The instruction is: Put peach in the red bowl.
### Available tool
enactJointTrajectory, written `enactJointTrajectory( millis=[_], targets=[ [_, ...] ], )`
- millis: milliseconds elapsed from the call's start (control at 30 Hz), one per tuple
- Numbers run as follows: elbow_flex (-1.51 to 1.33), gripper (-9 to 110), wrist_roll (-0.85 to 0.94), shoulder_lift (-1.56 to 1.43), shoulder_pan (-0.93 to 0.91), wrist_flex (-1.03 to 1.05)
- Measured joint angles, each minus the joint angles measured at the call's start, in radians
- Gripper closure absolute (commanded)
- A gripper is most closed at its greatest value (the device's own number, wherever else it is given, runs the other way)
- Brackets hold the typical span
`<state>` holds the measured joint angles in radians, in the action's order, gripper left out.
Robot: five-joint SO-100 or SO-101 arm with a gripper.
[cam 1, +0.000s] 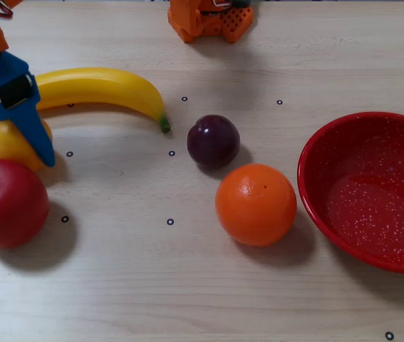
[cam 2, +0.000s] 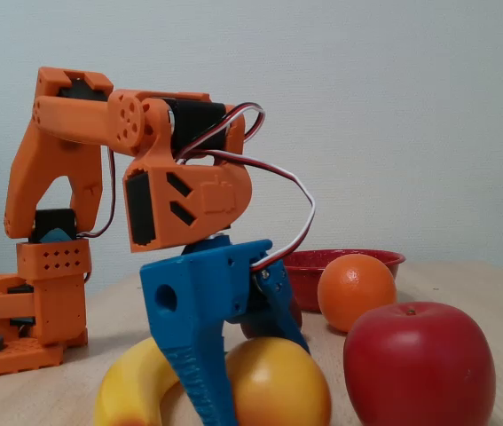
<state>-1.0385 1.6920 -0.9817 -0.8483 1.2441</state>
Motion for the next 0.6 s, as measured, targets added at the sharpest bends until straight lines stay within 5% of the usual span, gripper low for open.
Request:
enactJointTrajectory(
  millis=[600],
  targets=[
    [-0.034, 102, -0.195, -0.245, 0.034, 0.298]
  ],
)
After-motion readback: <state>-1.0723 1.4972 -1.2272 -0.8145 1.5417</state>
